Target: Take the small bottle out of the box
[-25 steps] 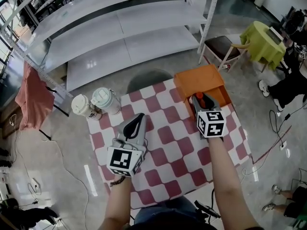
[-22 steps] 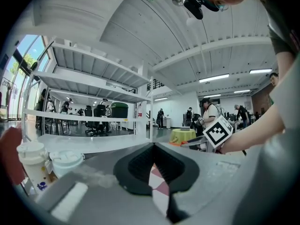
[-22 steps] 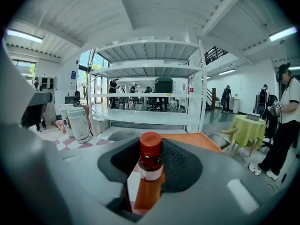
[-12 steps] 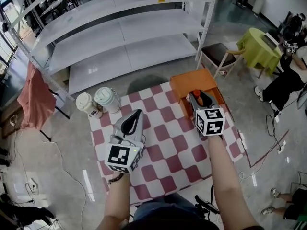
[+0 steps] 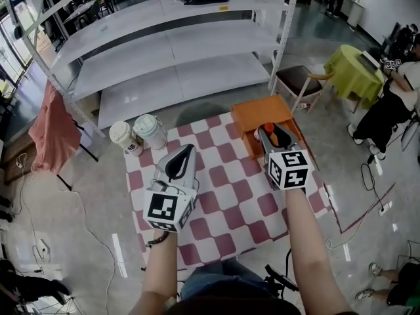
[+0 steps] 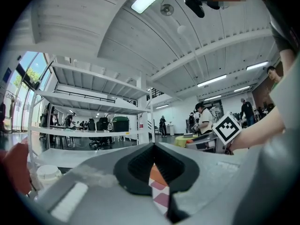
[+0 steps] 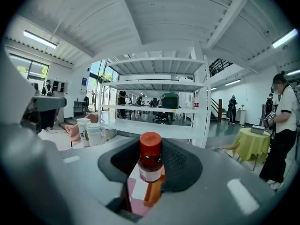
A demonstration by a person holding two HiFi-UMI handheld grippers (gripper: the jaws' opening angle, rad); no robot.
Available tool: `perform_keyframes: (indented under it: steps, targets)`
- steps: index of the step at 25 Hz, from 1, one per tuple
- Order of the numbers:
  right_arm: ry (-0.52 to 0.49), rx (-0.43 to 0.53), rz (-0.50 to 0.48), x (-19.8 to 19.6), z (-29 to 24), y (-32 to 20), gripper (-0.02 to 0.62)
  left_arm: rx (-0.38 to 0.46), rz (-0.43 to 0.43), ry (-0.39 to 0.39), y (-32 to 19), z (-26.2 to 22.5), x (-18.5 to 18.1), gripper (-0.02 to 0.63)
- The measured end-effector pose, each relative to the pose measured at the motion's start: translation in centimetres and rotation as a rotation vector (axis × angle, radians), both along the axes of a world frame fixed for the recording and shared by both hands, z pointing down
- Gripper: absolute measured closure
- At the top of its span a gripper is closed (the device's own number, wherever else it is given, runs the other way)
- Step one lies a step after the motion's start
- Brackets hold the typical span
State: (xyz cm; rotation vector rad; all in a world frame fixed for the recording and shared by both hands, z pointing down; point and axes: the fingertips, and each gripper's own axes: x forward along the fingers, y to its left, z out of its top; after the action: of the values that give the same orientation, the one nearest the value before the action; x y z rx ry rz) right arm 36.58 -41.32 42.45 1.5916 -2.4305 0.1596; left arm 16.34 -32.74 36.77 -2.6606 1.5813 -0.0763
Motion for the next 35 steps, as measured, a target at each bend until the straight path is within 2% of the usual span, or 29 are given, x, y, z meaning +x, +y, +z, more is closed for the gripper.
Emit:
perform_keyframes:
  steps: [11, 23, 35]
  targets:
    - [0.007, 0.079, -0.054, 0.9, -4.4, 7.6, 0.455, 0.047, -0.016, 0.005, 5.9, -2.8, 1.5, 0.606]
    - [0.010, 0.203, -0.054, 1.0, -10.4, 14.7, 0.454, 0.124, 0.003, -0.016, 8.5, -6.1, 1.8, 0.606]
    - [0.004, 0.285, 0.038, 0.2, -14.5, 21.3, 0.454, 0.180, 0.060, 0.000, 11.1, -9.2, 0.6, 0.606]
